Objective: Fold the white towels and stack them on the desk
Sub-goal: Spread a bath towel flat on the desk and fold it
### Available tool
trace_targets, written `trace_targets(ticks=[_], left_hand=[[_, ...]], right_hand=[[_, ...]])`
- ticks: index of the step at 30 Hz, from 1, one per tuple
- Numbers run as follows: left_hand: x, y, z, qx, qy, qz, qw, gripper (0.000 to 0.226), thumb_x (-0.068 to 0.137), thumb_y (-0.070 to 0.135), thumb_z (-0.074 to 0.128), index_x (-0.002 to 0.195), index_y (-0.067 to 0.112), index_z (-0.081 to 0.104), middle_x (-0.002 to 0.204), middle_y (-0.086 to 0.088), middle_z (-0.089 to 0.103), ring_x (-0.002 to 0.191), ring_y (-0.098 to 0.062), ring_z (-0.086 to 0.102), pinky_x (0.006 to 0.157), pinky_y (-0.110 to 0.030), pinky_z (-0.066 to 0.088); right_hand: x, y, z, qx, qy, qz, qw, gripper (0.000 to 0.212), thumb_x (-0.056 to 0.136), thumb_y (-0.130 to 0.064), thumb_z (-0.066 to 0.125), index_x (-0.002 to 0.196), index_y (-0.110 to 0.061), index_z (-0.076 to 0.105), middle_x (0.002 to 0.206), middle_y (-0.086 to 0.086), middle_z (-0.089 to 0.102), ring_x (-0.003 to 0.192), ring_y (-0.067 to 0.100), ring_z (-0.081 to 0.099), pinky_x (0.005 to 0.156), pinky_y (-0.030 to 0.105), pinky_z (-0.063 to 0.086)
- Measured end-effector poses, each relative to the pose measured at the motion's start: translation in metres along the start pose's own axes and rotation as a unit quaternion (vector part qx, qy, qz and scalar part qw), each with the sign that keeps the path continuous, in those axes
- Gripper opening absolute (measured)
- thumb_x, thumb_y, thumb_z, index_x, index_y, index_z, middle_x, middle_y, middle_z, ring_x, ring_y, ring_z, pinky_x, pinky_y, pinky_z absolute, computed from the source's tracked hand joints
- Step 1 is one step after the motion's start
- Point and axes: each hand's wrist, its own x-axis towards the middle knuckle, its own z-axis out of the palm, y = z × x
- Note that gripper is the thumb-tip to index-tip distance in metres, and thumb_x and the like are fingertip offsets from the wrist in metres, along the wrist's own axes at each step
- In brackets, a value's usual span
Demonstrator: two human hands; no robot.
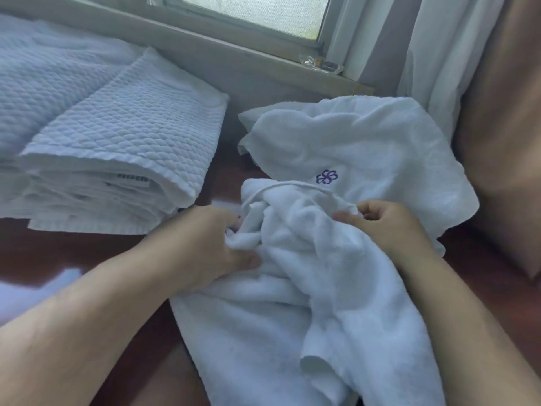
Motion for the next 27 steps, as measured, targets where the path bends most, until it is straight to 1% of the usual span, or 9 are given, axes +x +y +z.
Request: trace_targets(ticks=[2, 4, 7, 11, 15, 17, 21, 25, 27], left_hand=[[0.001, 0.001, 0.003, -0.011, 0.041, -0.014, 0.999, 0.038, 0.073, 0.068, 0.068, 0.067, 0.031, 0.059, 0.059, 0.019, 0.061, 0.048, -0.002, 0.052, 0.048, -0.026, 0.032], [0.001, 0.002, 0.005, -0.03, 0.102, -0.039, 0.994, 0.048, 0.078, 0.065, 0.066, 0.061, 0.023, 0.052, 0.054, 0.021, 0.056, 0.045, -0.005, 0.047, 0.047, -0.027, 0.029], [0.001, 0.002, 0.009, -0.069, 0.172, -0.063, 0.981, 0.05, 0.079, 0.064, 0.066, 0.061, 0.021, 0.049, 0.055, 0.021, 0.056, 0.047, -0.007, 0.048, 0.048, -0.027, 0.03], [0.001, 0.006, 0.009, -0.197, 0.154, -0.043, 0.967, 0.036, 0.081, 0.054, 0.069, 0.076, 0.021, 0.057, 0.07, 0.006, 0.063, 0.062, -0.004, 0.058, 0.055, -0.028, 0.042], [-0.002, 0.01, 0.007, -0.351, 0.08, -0.03, 0.933, 0.029, 0.075, 0.039, 0.058, 0.1, 0.026, 0.062, 0.098, 0.001, 0.069, 0.092, -0.013, 0.067, 0.083, -0.041, 0.054], [-0.002, 0.008, 0.01, -0.427, 0.09, -0.036, 0.899, 0.036, 0.071, 0.028, 0.059, 0.107, 0.026, 0.061, 0.108, -0.005, 0.07, 0.103, -0.022, 0.068, 0.092, -0.052, 0.055], [0.0, 0.003, 0.012, -0.535, 0.09, -0.024, 0.84, 0.052, 0.068, 0.016, 0.067, 0.117, 0.027, 0.054, 0.108, -0.006, 0.072, 0.102, -0.026, 0.071, 0.082, -0.044, 0.059], [0.003, -0.001, 0.012, -0.532, 0.119, 0.015, 0.838, 0.061, 0.075, 0.025, 0.078, 0.129, 0.037, 0.052, 0.115, 0.004, 0.073, 0.106, -0.018, 0.071, 0.085, -0.036, 0.058], [0.002, 0.002, 0.012, -0.525, 0.11, 0.032, 0.843, 0.058, 0.078, 0.035, 0.078, 0.131, 0.039, 0.053, 0.118, 0.007, 0.072, 0.108, -0.014, 0.071, 0.084, -0.03, 0.058]], right_hand=[[0.001, -0.001, -0.002, -0.015, 0.053, -0.004, 0.998, 0.031, 0.085, -0.047, 0.075, 0.08, -0.017, 0.075, 0.076, 0.0, 0.074, 0.066, 0.012, 0.066, 0.056, 0.025, 0.049], [0.001, -0.006, -0.004, 0.0, 0.055, 0.004, 0.998, 0.063, 0.087, -0.068, 0.062, 0.089, -0.006, 0.071, 0.082, 0.01, 0.073, 0.072, 0.024, 0.064, 0.065, 0.031, 0.05], [-0.008, -0.014, 0.0, 0.015, -0.1, -0.002, 0.995, 0.105, 0.053, -0.099, 0.058, 0.103, -0.006, 0.062, 0.085, 0.001, 0.063, 0.074, 0.019, 0.059, 0.071, 0.034, 0.044], [-0.017, -0.012, 0.011, -0.085, -0.149, -0.034, 0.985, 0.08, 0.047, -0.075, 0.086, 0.117, -0.047, 0.059, 0.103, -0.026, 0.069, 0.086, -0.011, 0.066, 0.077, 0.021, 0.051], [-0.002, -0.005, 0.012, -0.02, 0.022, -0.049, 0.998, 0.024, 0.081, -0.032, 0.082, 0.095, -0.036, 0.064, 0.094, -0.012, 0.073, 0.079, -0.001, 0.068, 0.069, 0.018, 0.052], [0.004, 0.001, 0.01, 0.03, 0.125, -0.05, 0.99, 0.015, 0.088, -0.026, 0.076, 0.086, -0.032, 0.063, 0.083, -0.013, 0.072, 0.073, -0.002, 0.067, 0.057, 0.01, 0.046], [0.009, 0.009, 0.006, 0.083, 0.232, -0.057, 0.967, 0.01, 0.094, -0.02, 0.07, 0.09, -0.028, 0.067, 0.078, -0.019, 0.068, 0.066, -0.02, 0.06, 0.054, -0.002, 0.036], [0.006, 0.002, 0.006, 0.127, 0.231, -0.07, 0.962, 0.01, 0.094, -0.022, 0.066, 0.096, -0.032, 0.066, 0.073, -0.023, 0.071, 0.065, -0.01, 0.064, 0.055, 0.003, 0.041], [0.0, -0.005, 0.004, 0.186, 0.078, -0.064, 0.977, 0.01, 0.095, -0.039, 0.066, 0.098, -0.03, 0.072, 0.088, -0.012, 0.077, 0.075, 0.0, 0.071, 0.067, 0.017, 0.054]])
